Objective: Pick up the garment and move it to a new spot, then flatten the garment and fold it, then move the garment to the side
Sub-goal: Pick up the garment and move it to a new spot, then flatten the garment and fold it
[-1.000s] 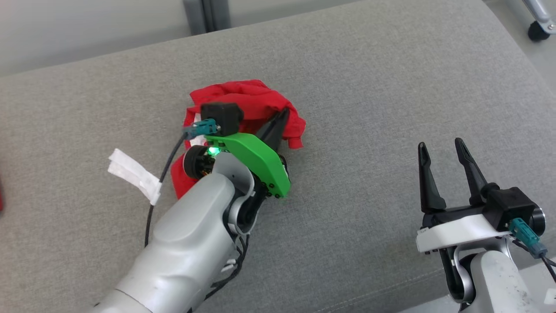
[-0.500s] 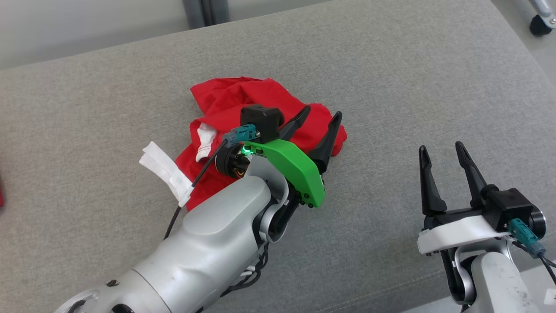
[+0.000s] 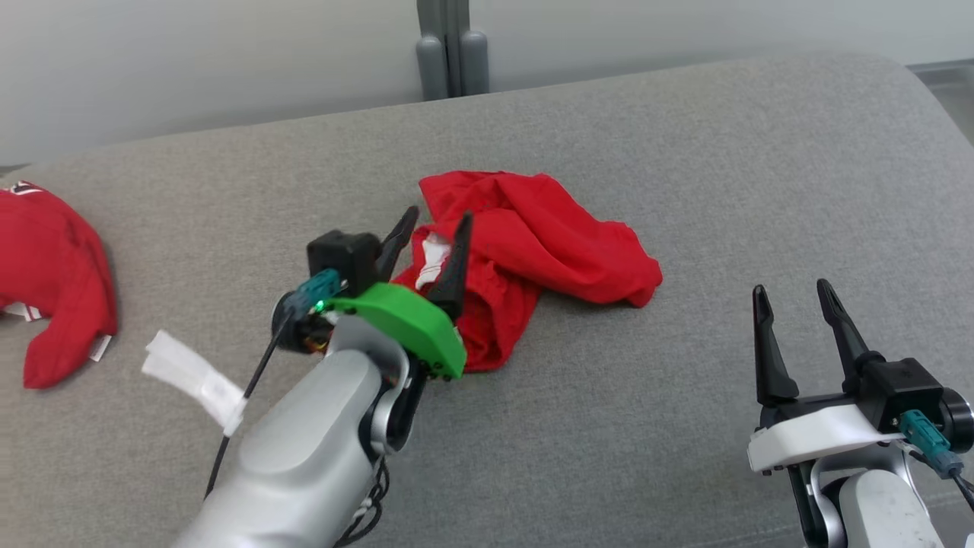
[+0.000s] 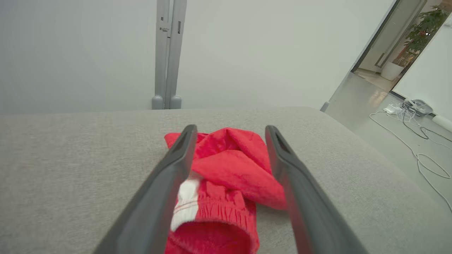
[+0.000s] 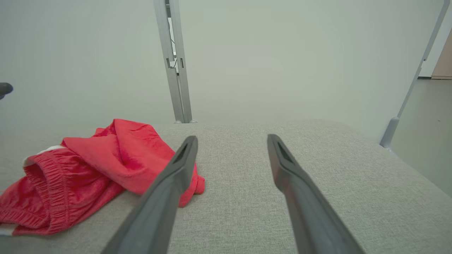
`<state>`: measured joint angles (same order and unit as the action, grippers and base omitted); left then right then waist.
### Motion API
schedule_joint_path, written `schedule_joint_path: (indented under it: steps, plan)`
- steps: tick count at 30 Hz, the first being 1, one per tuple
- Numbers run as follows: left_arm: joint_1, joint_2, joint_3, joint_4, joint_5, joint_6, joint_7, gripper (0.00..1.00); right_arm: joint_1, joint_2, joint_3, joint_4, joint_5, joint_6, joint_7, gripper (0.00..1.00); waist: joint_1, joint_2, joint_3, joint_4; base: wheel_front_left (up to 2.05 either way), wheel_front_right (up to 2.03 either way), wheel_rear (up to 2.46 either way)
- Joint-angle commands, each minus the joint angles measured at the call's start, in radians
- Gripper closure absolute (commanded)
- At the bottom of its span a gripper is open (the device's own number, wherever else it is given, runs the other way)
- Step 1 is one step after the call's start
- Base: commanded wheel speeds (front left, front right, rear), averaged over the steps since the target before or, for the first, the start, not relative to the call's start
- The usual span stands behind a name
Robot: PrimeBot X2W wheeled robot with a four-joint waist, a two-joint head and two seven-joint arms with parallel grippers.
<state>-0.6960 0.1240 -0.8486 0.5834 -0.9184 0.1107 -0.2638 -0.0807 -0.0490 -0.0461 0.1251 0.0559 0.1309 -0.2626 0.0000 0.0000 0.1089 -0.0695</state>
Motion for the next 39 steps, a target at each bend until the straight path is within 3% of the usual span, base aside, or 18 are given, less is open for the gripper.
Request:
schedule_joint_path:
  steps: [1,8,18,28,39]
  plan:
    - [0.054,0.012,0.032,-0.017,0.042,0.006,-0.001,0.0,0.016,-0.003,-0.001,-0.001,-0.007,0.0,-0.003,0.0,0.0,0.0,-0.054,0.052,0.0,0.0,0.0]
    - [0.31,0.057,0.225,-0.134,0.237,0.03,-0.001,0.0,0.053,-0.003,0.008,0.006,-0.001,0.0,-0.003,0.0,0.0,0.0,-0.093,0.077,0.0,0.0,0.0]
    - [0.636,0.01,0.495,-0.316,0.413,0.038,-0.001,0.0,0.095,-0.003,0.016,0.004,0.032,0.0,-0.003,0.0,0.0,0.0,-0.111,0.085,0.0,0.0,0.0]
    - [0.728,-0.041,0.585,-0.358,0.527,-0.011,-0.001,0.0,0.116,-0.003,0.036,0.034,0.048,0.0,-0.003,0.0,0.0,0.0,-0.117,0.082,0.0,0.0,0.0]
    - [0.729,-0.066,0.627,-0.341,0.564,-0.051,-0.001,0.0,0.099,-0.003,0.037,0.05,0.05,0.0,-0.003,0.0,0.0,0.0,-0.112,0.08,0.0,0.0,0.0]
